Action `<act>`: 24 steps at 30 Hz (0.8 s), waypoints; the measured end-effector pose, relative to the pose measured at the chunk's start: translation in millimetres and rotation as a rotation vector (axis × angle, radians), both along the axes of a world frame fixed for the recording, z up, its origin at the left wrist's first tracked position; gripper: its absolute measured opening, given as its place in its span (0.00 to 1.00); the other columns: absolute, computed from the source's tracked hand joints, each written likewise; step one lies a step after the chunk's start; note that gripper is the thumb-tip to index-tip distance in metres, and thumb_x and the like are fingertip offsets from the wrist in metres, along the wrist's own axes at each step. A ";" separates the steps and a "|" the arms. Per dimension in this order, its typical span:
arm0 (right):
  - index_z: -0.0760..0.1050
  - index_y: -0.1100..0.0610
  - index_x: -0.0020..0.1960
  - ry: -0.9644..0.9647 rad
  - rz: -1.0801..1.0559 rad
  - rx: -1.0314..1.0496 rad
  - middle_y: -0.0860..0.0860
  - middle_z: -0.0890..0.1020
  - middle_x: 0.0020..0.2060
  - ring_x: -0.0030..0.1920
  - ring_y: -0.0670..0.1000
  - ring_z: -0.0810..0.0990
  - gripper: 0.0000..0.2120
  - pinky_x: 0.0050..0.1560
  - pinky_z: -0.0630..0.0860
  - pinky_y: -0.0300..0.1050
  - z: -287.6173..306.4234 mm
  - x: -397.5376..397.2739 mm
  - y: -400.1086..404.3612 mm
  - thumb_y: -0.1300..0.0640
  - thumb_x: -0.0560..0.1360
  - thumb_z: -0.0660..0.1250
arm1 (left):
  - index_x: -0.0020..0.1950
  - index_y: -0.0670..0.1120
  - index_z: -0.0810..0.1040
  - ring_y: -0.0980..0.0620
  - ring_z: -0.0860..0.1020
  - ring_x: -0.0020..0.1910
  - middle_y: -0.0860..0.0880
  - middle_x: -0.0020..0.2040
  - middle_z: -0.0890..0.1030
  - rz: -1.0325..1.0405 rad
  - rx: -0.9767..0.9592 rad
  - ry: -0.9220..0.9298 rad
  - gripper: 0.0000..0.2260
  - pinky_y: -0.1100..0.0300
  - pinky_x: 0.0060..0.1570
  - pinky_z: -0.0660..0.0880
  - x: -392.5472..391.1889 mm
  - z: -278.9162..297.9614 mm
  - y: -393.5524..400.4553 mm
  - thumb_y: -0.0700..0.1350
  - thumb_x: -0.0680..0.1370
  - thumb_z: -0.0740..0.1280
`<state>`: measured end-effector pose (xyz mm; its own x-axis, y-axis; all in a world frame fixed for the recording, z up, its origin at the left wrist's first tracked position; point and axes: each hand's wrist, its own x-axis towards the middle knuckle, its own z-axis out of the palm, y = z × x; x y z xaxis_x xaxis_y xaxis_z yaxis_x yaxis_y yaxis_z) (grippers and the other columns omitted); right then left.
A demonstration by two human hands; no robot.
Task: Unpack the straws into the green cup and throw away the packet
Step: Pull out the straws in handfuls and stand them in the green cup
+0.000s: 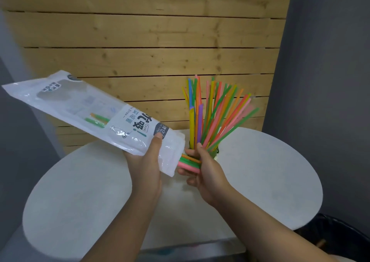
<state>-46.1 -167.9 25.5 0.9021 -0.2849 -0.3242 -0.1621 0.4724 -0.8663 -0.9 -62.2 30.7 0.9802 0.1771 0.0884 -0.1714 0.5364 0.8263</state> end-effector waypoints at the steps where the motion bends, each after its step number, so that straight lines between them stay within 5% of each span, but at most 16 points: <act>1: 0.76 0.59 0.52 0.011 -0.015 -0.003 0.54 0.83 0.35 0.25 0.50 0.80 0.18 0.19 0.63 0.34 -1.0 1.0 -0.4 0.45 0.78 0.58 | 0.71 0.48 0.70 0.57 0.84 0.53 0.52 0.60 0.83 0.008 0.000 -0.006 0.27 0.57 0.54 0.81 0.2 0.7 1.0 0.38 0.74 0.72; 6: 0.75 0.56 0.42 0.064 -0.052 -0.195 0.52 0.79 0.30 0.20 0.47 0.75 0.10 0.19 0.61 0.35 -7.1 6.8 -5.1 0.50 0.75 0.65 | 0.70 0.49 0.71 0.55 0.83 0.56 0.53 0.60 0.82 0.017 -0.012 -0.015 0.26 0.54 0.56 0.79 2.7 1.6 4.7 0.37 0.74 0.71; 9: 0.72 0.60 0.35 0.026 -0.095 -0.357 0.52 0.69 0.24 0.21 0.48 0.67 0.15 0.23 0.62 0.38 -13.5 6.9 -8.7 0.49 0.73 0.68 | 0.70 0.48 0.71 0.54 0.82 0.57 0.51 0.62 0.82 0.012 -0.058 0.011 0.24 0.55 0.56 0.79 5.9 1.7 6.5 0.36 0.75 0.70; 12: 0.77 0.63 0.34 -0.047 -0.174 -0.610 0.54 0.75 0.25 0.30 0.52 0.74 0.19 0.34 0.74 0.47 -12.9 6.4 -13.0 0.47 0.72 0.69 | 0.69 0.48 0.74 0.53 0.82 0.55 0.51 0.62 0.81 -0.039 -0.186 0.143 0.21 0.59 0.47 0.81 11.4 0.7 11.5 0.36 0.77 0.68; 14: 0.79 0.60 0.34 -0.111 -0.227 -0.699 0.50 0.77 0.25 0.29 0.46 0.77 0.16 0.35 0.75 0.44 -7.0 5.0 -16.8 0.47 0.72 0.69 | 0.70 0.48 0.73 0.52 0.82 0.53 0.50 0.63 0.81 -0.073 -0.233 0.230 0.21 0.57 0.45 0.82 14.2 0.4 14.7 0.36 0.78 0.67; 20: 0.73 0.57 0.54 -0.171 -0.216 -0.371 0.55 0.81 0.36 0.24 0.45 0.77 0.17 0.24 0.73 0.39 3.7 -6.2 -11.2 0.49 0.71 0.71 | 0.71 0.46 0.73 0.47 0.79 0.63 0.48 0.65 0.80 -0.057 -0.281 0.383 0.21 0.47 0.60 0.77 16.3 -0.9 16.4 0.36 0.78 0.67; 24: 0.71 0.62 0.59 -0.274 -0.189 -0.049 0.52 0.78 0.33 0.27 0.47 0.77 0.22 0.24 0.72 0.39 0.1 -10.0 8.5 0.52 0.70 0.72 | 0.71 0.44 0.72 0.48 0.81 0.57 0.47 0.65 0.80 -0.069 -0.318 0.411 0.21 0.53 0.47 0.81 14.3 3.2 16.9 0.36 0.78 0.66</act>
<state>-56.2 -159.4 25.6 0.8835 -0.4646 -0.0588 0.1661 0.4283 -0.8882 13.4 -45.4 33.9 0.9330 0.0663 -0.3538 0.1774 0.7707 0.6120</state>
